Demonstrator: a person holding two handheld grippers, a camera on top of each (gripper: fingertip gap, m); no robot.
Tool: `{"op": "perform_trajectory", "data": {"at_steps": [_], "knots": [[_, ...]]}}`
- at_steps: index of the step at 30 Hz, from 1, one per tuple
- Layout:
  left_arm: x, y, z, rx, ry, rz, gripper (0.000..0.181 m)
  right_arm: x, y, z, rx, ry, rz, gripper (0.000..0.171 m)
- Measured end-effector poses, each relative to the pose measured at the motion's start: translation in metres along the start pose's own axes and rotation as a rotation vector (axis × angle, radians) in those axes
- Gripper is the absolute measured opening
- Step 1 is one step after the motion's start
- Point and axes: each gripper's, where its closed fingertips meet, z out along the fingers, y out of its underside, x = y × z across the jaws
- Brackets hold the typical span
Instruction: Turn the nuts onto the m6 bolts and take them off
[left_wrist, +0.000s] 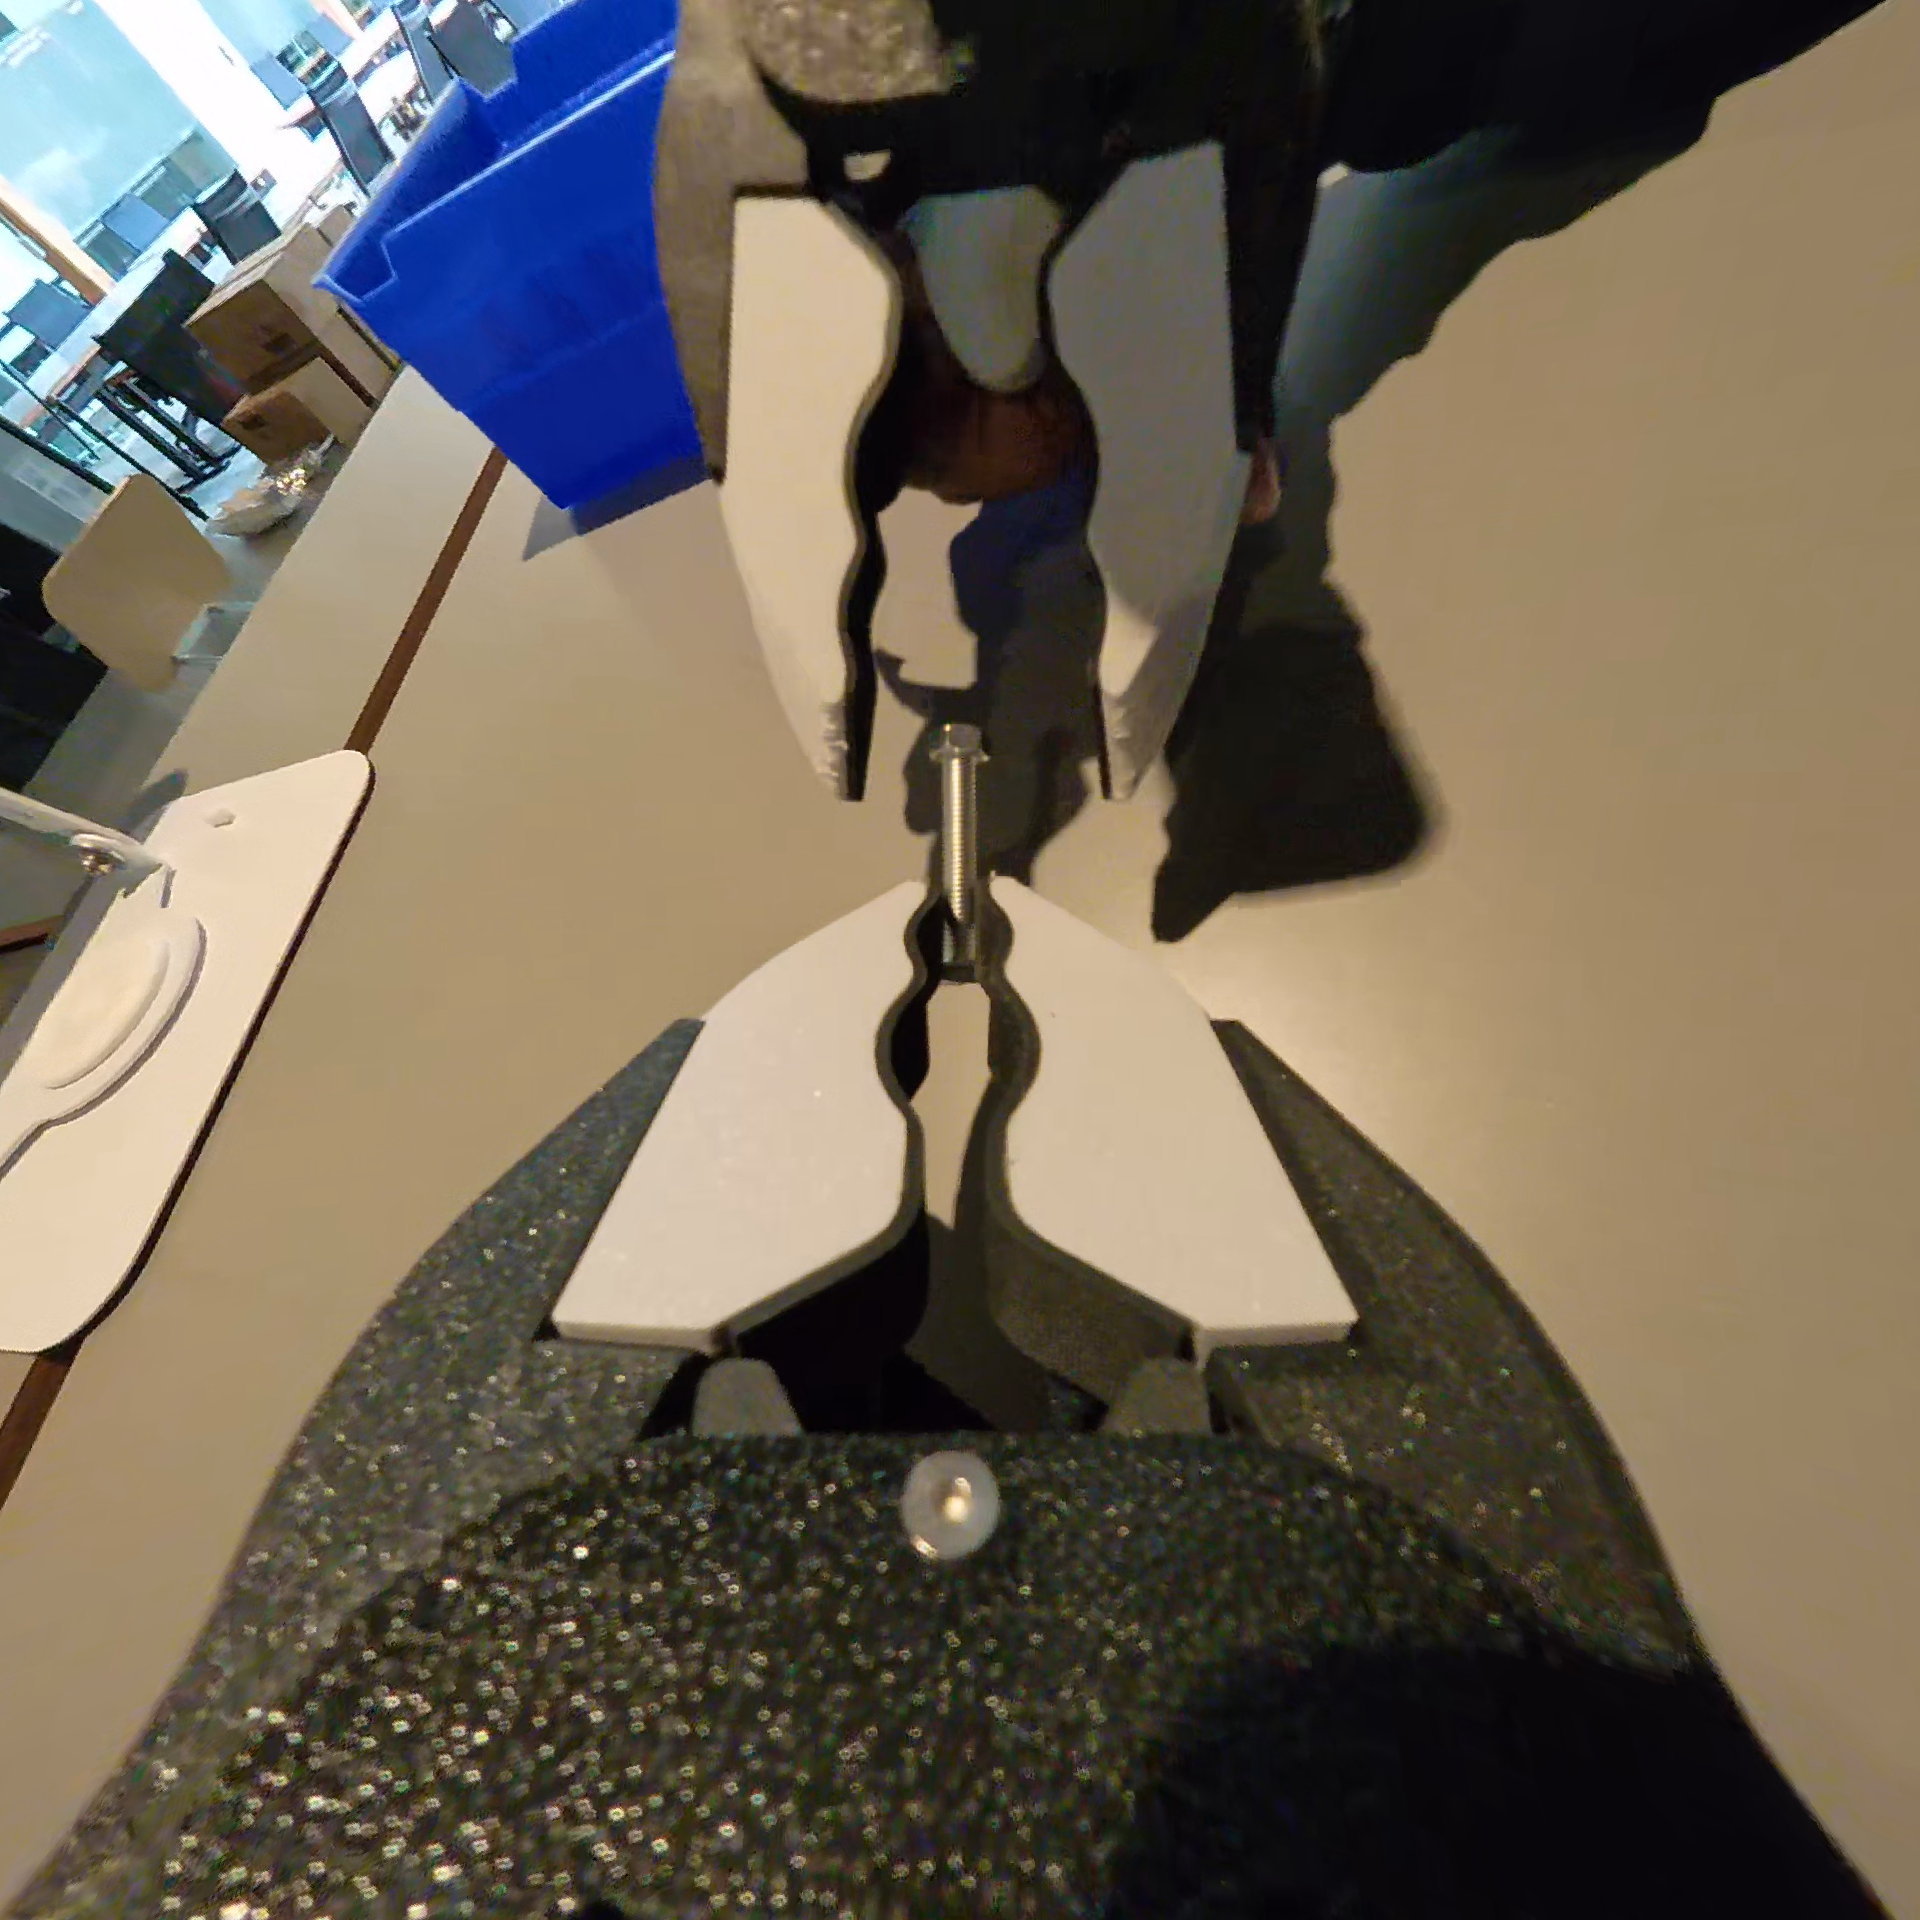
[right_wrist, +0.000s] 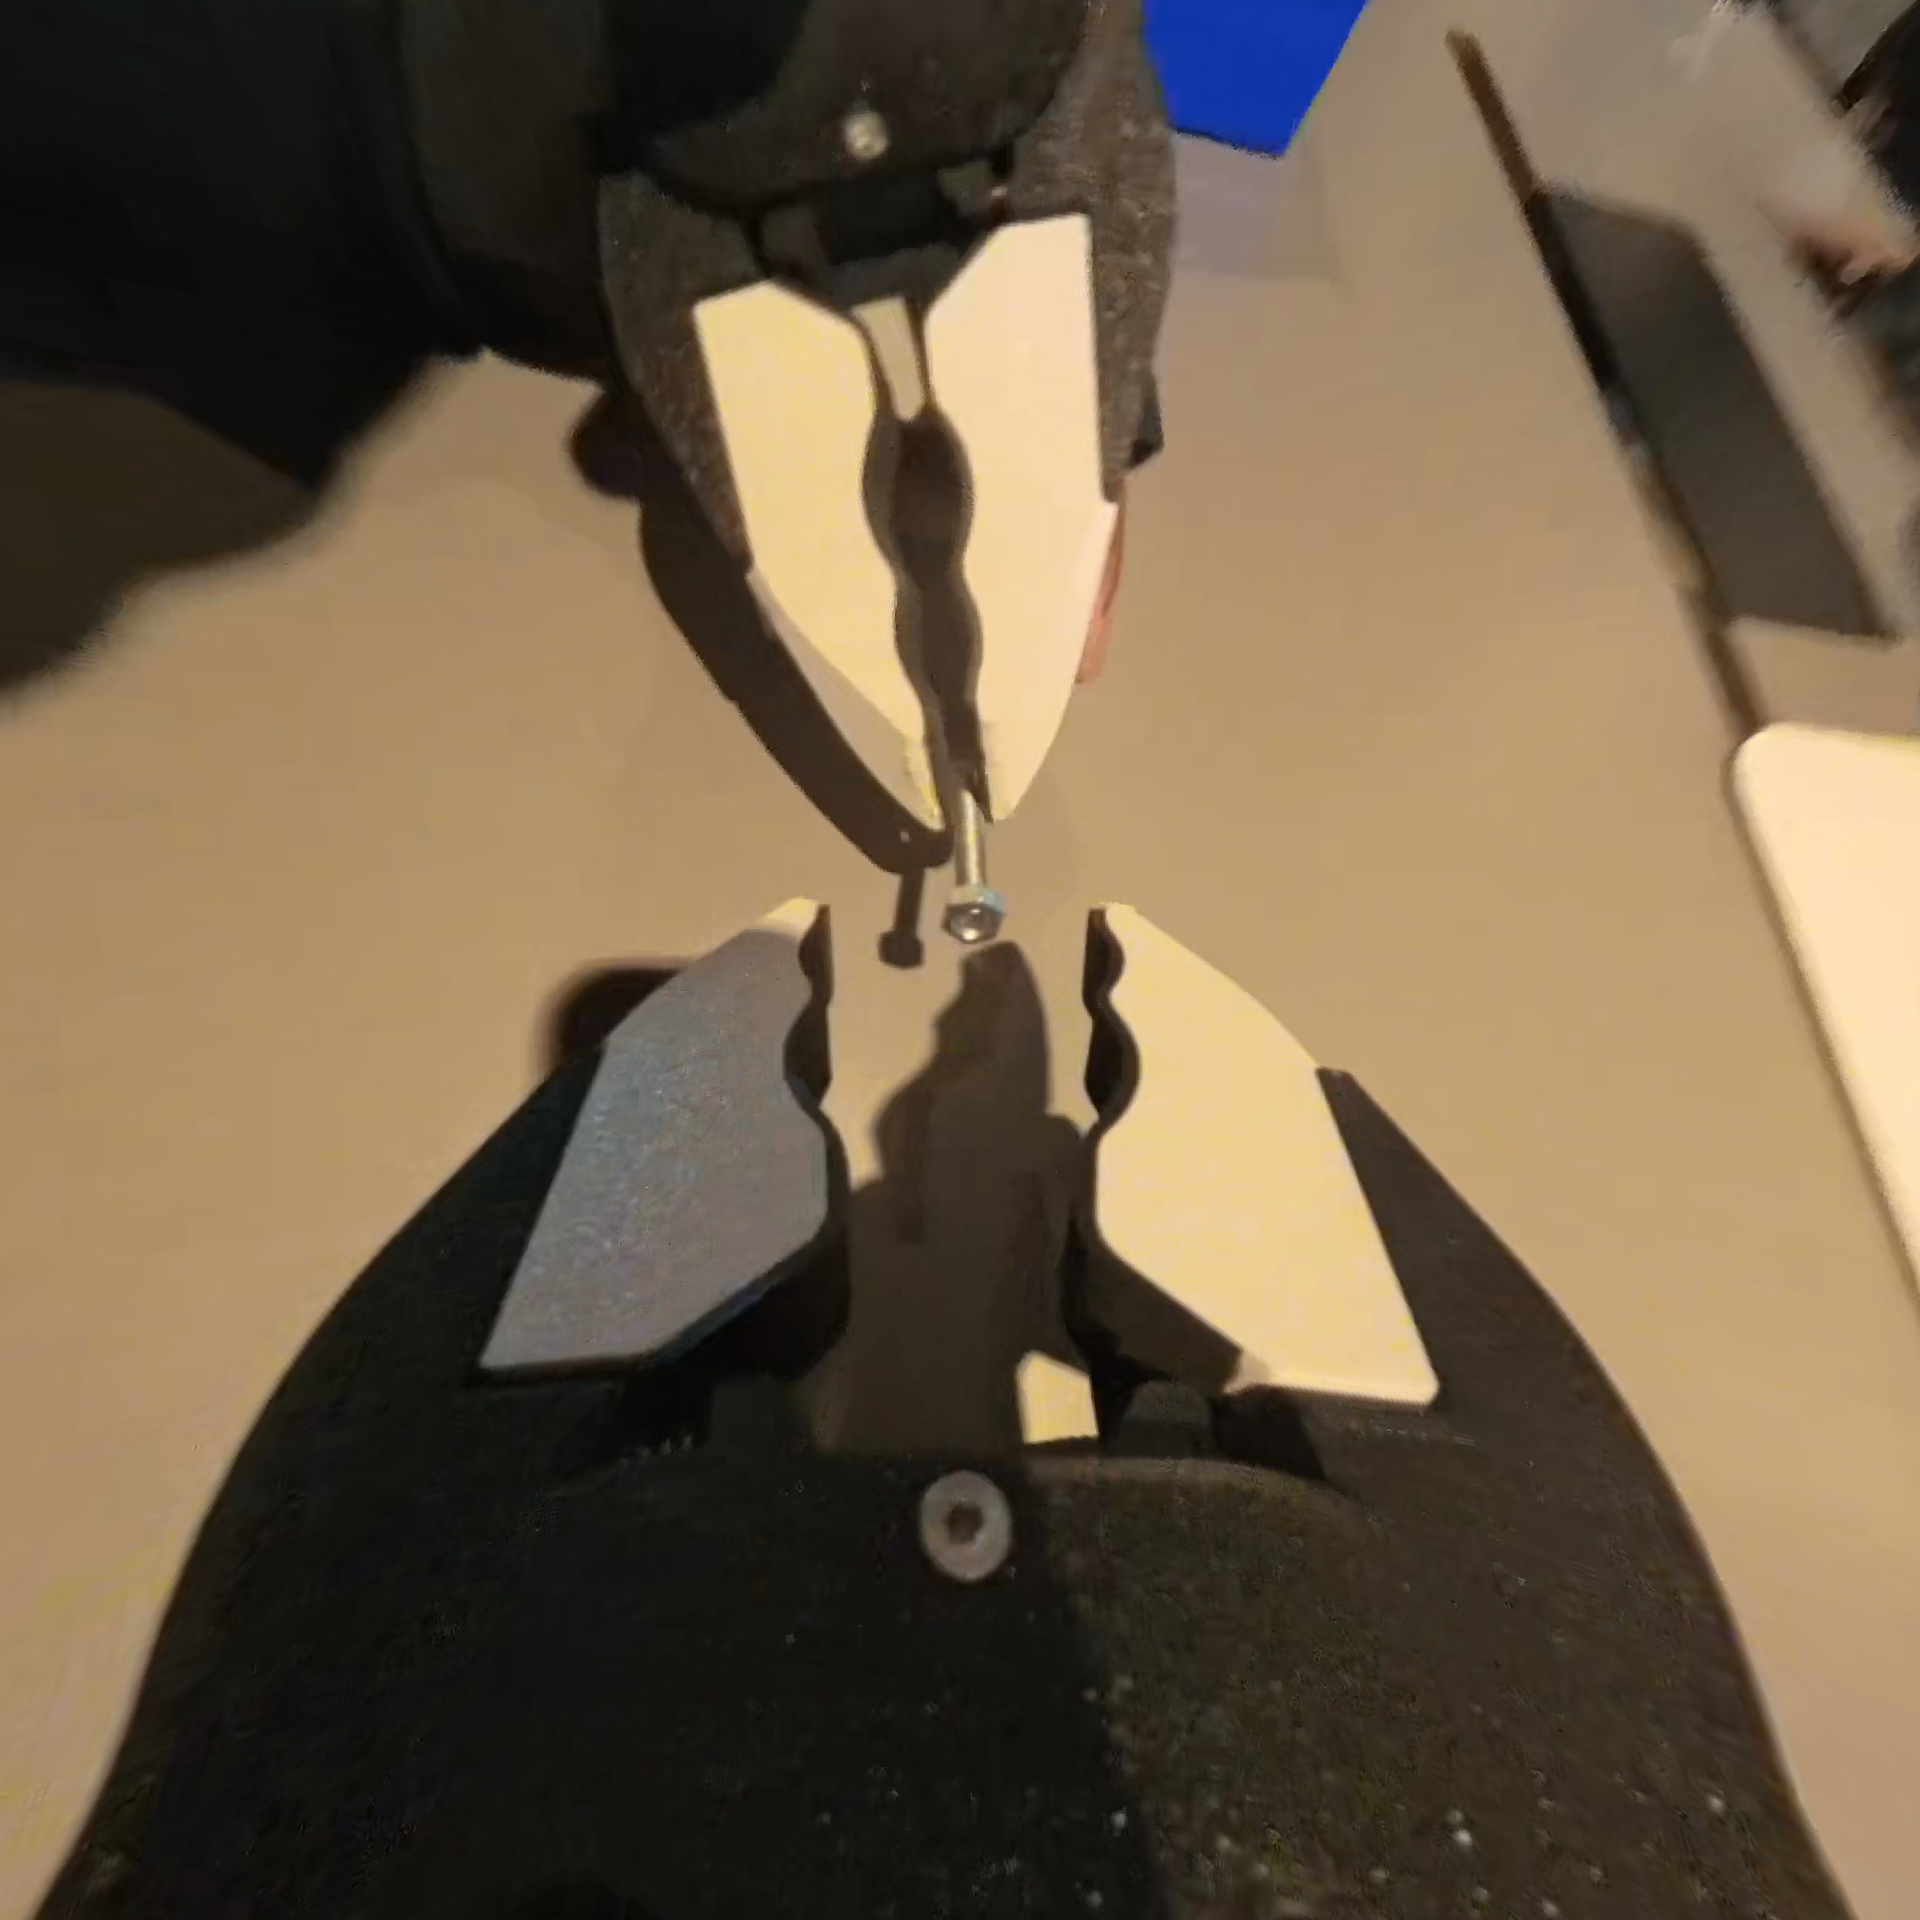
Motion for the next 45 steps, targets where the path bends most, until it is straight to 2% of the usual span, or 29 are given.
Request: {"op": "perform_trajectory", "data": {"at_steps": [5,10,15,18,21,23,25,29,32,35,37,41,43,45], "knots": [[-0.002,-0.004,-0.004,0.033,0.010,-0.040,0.005,0.004,0.000,-0.001,-0.021,0.175,-0.331,0.034],[0.000,-0.004,-0.003,0.031,0.022,-0.045,0.005,0.007,-0.003,-0.001,-0.012,0.227,-0.382,0.030],[0.001,0.000,0.000,-0.002,0.020,-0.029,0.005,0.008,-0.004,0.000,-0.035,0.241,-0.348,0.011],[-0.001,0.004,0.002,-0.034,-0.011,-0.002,0.005,0.010,0.009,0.006,-0.118,0.192,-0.177,0.011],[-0.001,0.007,0.006,-0.065,-0.028,0.032,0.005,0.005,0.019,0.010,-0.164,0.065,0.225,0.011],[-0.001,0.008,0.007,-0.070,-0.029,0.039,0.005,0.002,0.016,0.009,-0.114,-0.041,0.481,0.012],[-0.001,0.005,0.006,-0.052,-0.026,0.024,0.005,0.005,0.005,0.003,-0.016,-0.108,0.532,0.014],[-0.003,0.004,0.003,-0.034,-0.021,0.004,0.005,0.014,0.000,-0.005,0.044,-0.063,0.349,0.038],[-0.004,0.001,0.000,-0.007,-0.016,-0.023,0.005,0.013,0.005,-0.005,0.011,0.008,0.093,0.041],[-0.004,-0.001,-0.001,0.009,-0.006,-0.040,0.005,0.015,0.005,-0.005,-0.002,0.129,-0.153,0.037],[-0.003,-0.003,-0.002,0.020,0.002,-0.046,0.005,0.013,0.000,-0.005,0.016,0.175,-0.246,0.031],[-0.002,-0.005,-0.002,0.036,0.015,-0.056,0.005,0.009,-0.003,-0.004,0.026,0.204,-0.335,0.022],[-0.001,-0.005,-0.002,0.032,0.022,-0.054,0.005,0.009,-0.002,-0.002,0.010,0.217,-0.347,0.012],[0.000,-0.004,-0.001,0.020,0.018,-0.049,0.005,0.009,0.003,0.001,-0.030,0.205,-0.318,0.011]]}}
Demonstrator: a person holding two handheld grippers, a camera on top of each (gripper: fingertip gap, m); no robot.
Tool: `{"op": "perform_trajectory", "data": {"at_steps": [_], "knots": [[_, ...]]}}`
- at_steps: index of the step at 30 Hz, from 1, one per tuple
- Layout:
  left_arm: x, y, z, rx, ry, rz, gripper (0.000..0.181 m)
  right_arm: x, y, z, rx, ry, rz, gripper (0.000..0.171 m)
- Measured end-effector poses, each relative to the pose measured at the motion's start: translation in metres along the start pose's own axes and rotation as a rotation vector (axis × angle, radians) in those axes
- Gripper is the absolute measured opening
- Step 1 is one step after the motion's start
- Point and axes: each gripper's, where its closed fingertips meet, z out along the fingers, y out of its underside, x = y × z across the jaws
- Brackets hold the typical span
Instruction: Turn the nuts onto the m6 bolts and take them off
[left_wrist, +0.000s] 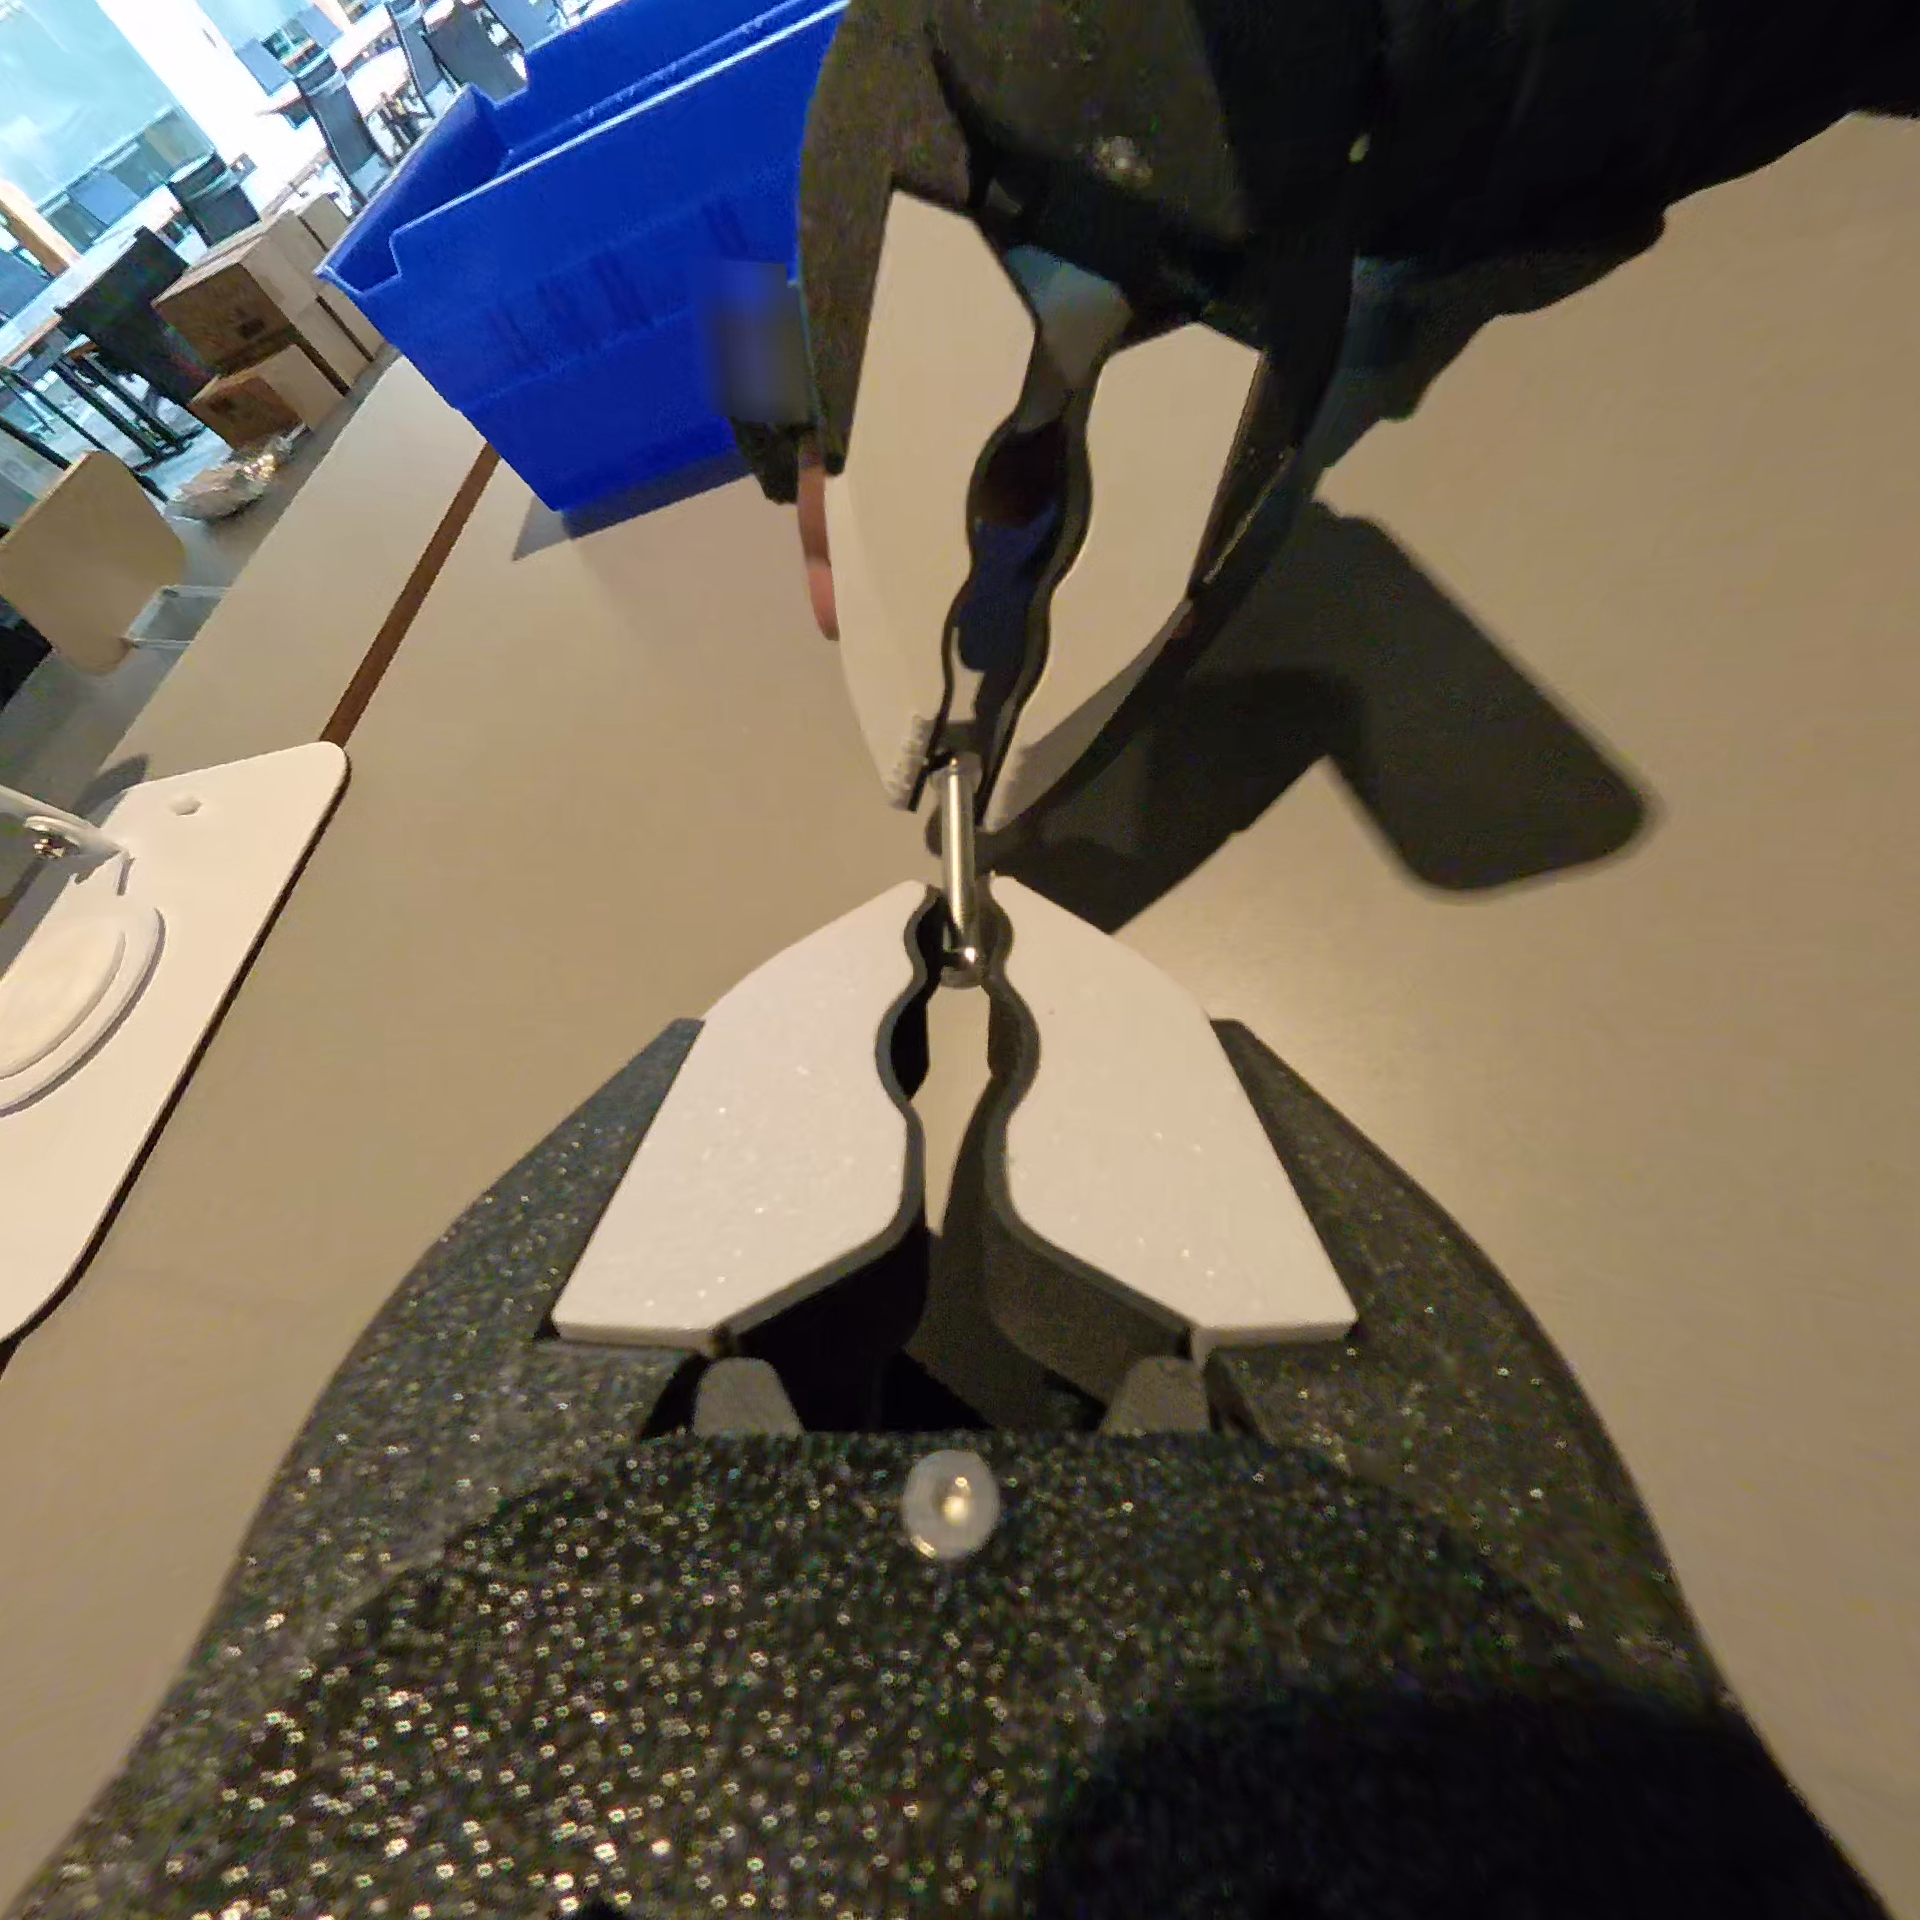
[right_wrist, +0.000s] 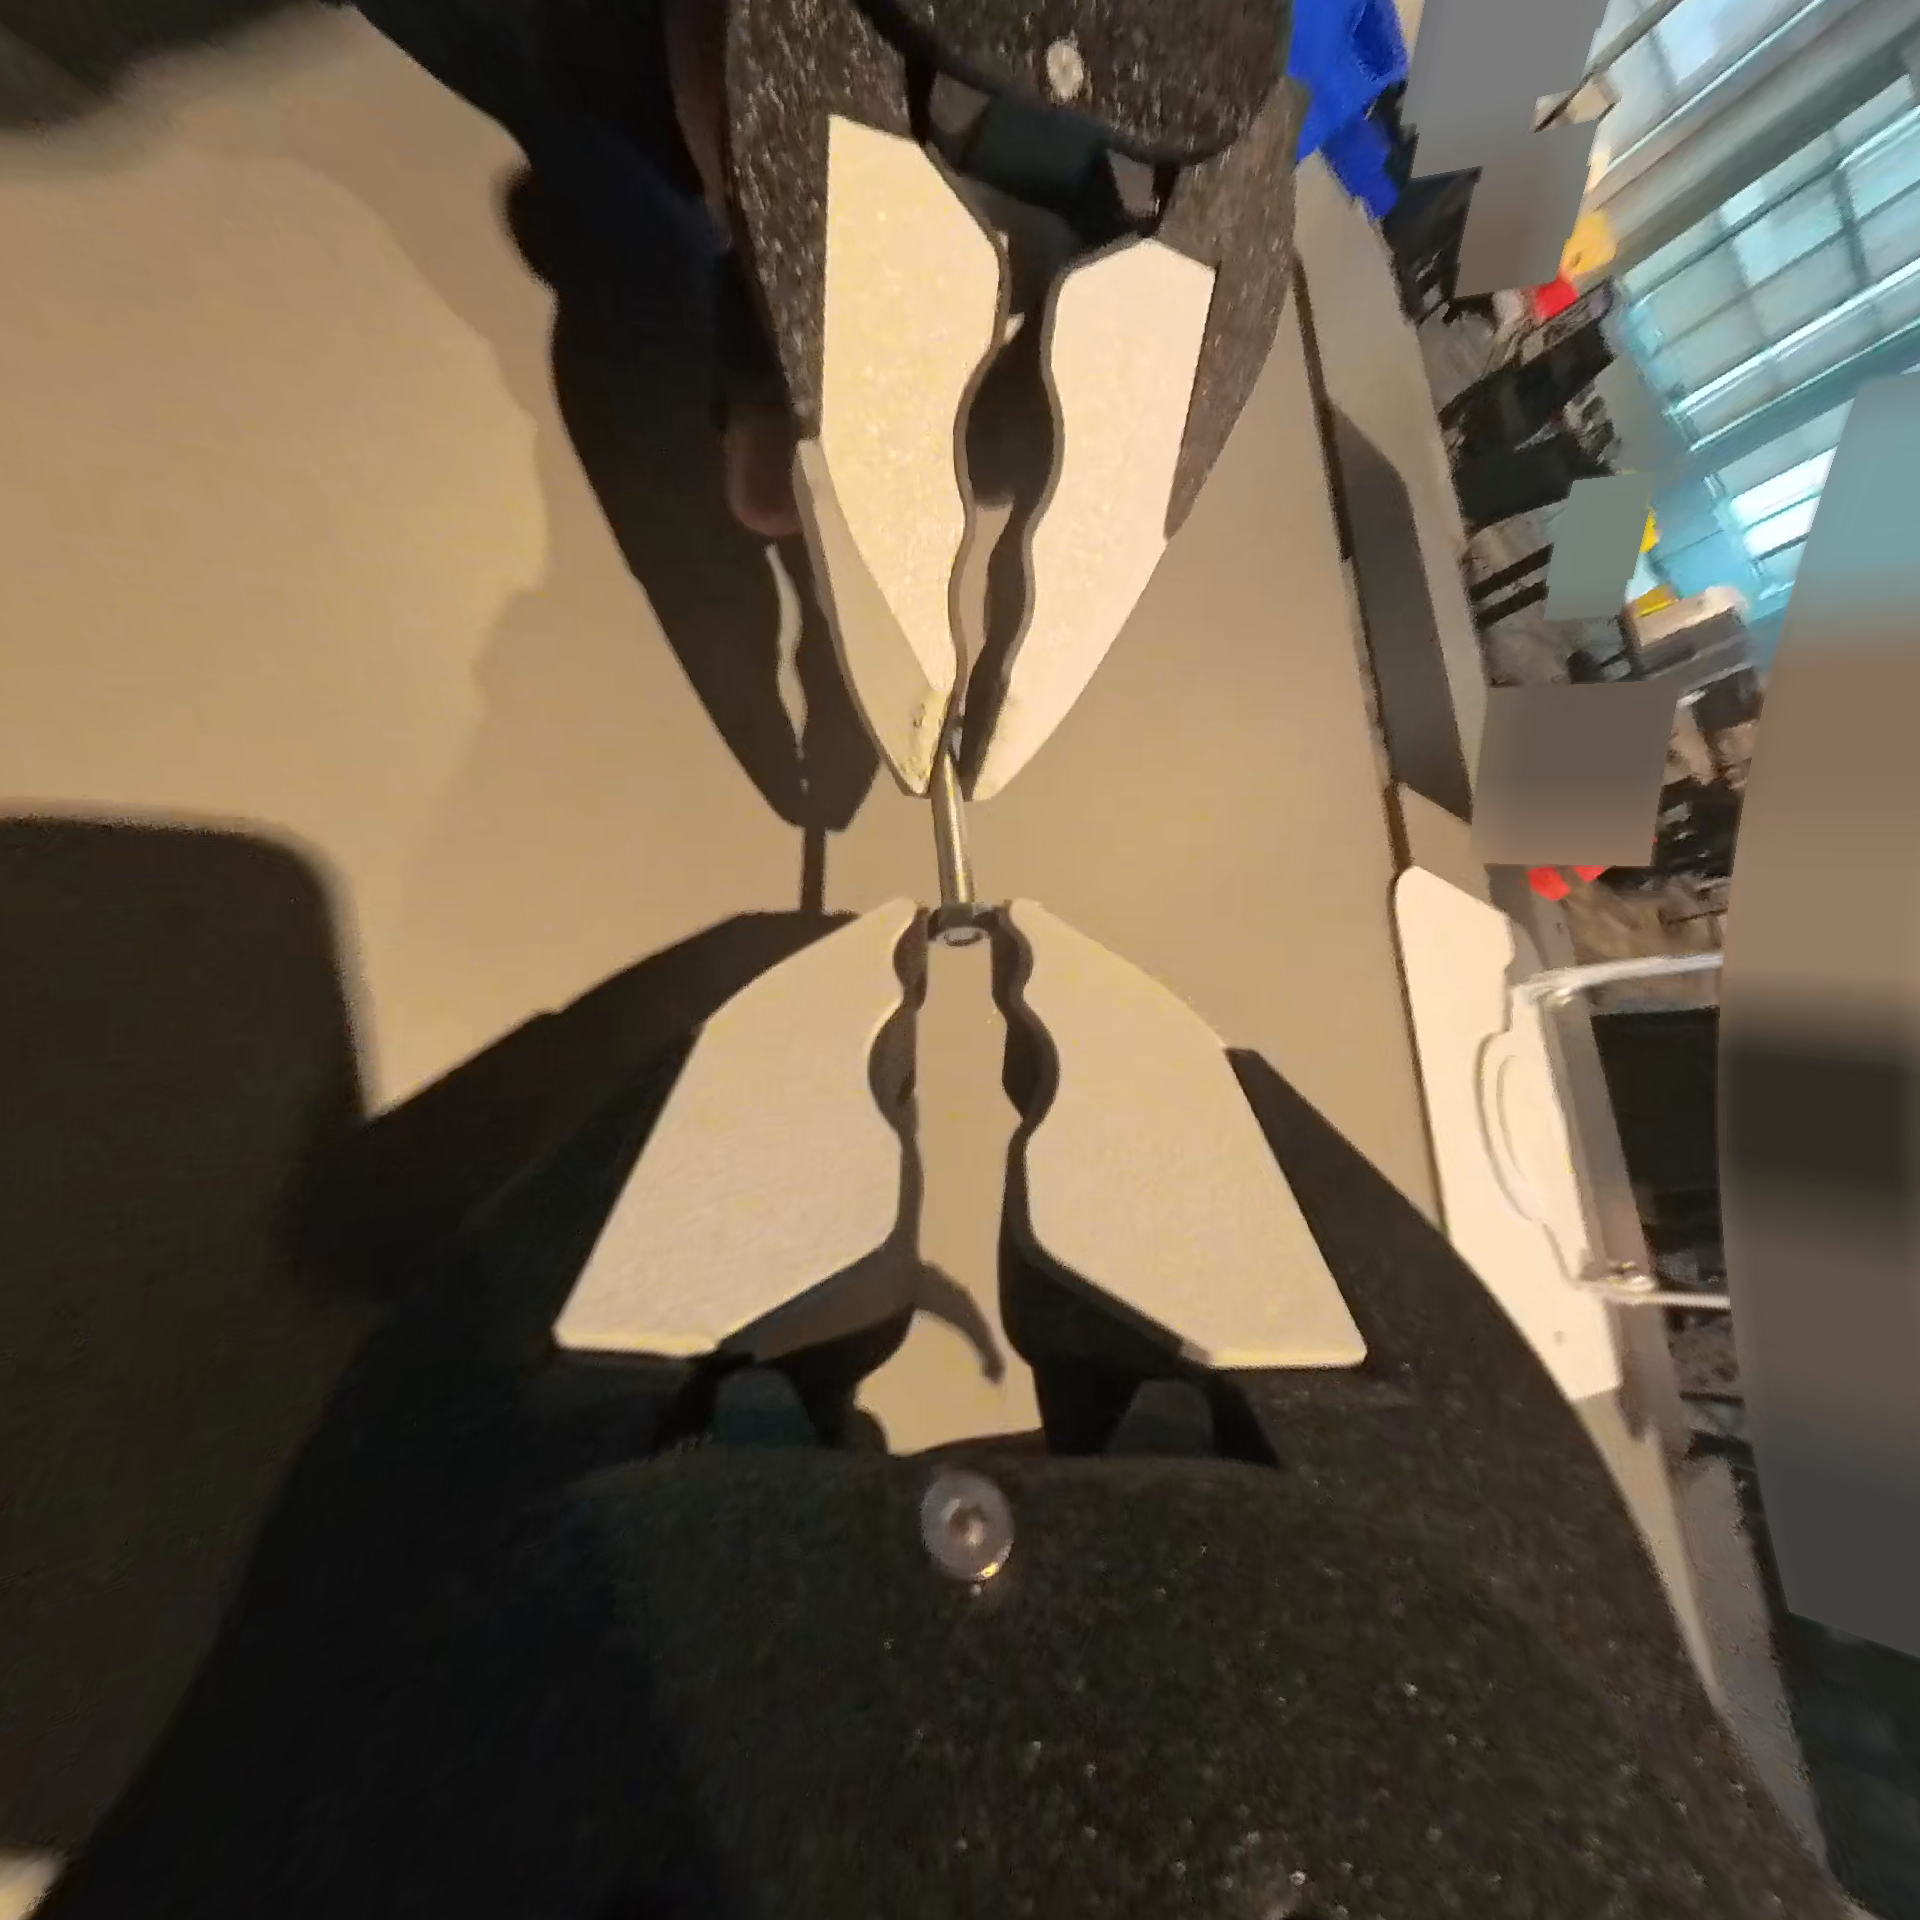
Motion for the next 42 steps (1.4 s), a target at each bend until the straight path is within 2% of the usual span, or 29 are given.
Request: {"op": "perform_trajectory", "data": {"at_steps": [2,5,7,9,12,14,17,20,23,32,35,42], "knots": [[0.001,0.003,0.003,-0.028,-0.008,0.025,0.005,-0.004,0.005,0.002,-0.043,-0.080,0.137,0.011],[0.003,0.007,0.005,-0.053,-0.007,0.058,0.005,-0.014,0.006,0.002,-0.074,-0.282,0.539,0.011],[0.003,0.006,0.005,-0.047,-0.008,0.056,0.005,-0.014,0.002,-0.001,-0.030,-0.389,0.778,0.012],[0.002,0.004,0.004,-0.036,-0.010,0.048,0.005,-0.009,-0.002,-0.004,0.045,-0.426,0.846,0.013],[0.001,0.003,0.003,-0.027,-0.012,0.039,0.005,-0.004,0.003,-0.004,0.056,-0.346,0.655,0.041],[0.000,0.002,0.002,-0.018,-0.008,0.026,0.005,-0.003,0.005,-0.004,0.061,-0.248,0.426,0.048],[0.000,0.000,-0.001,0.003,0.007,-0.001,0.005,0.004,0.003,-0.005,0.075,-0.045,0.085,0.045],[0.000,-0.002,-0.003,0.027,0.023,-0.026,0.005,0.000,-0.001,-0.006,0.090,0.046,-0.136,0.038],[0.001,-0.005,-0.006,0.052,0.042,-0.047,0.005,-0.003,-0.003,-0.007,0.100,0.082,-0.225,0.033],[0.006,-0.005,-0.005,0.044,0.069,-0.049,0.005,-0.003,-0.016,-0.009,0.150,0.127,-0.259,0.017],[0.005,-0.002,-0.004,0.024,0.051,-0.030,0.005,-0.005,-0.010,-0.005,0.101,0.050,-0.127,0.010],[0.008,0.004,0.001,-0.026,0.040,0.041,0.005,-0.015,-0.006,-0.003,0.058,-0.366,0.648,0.010]]}}
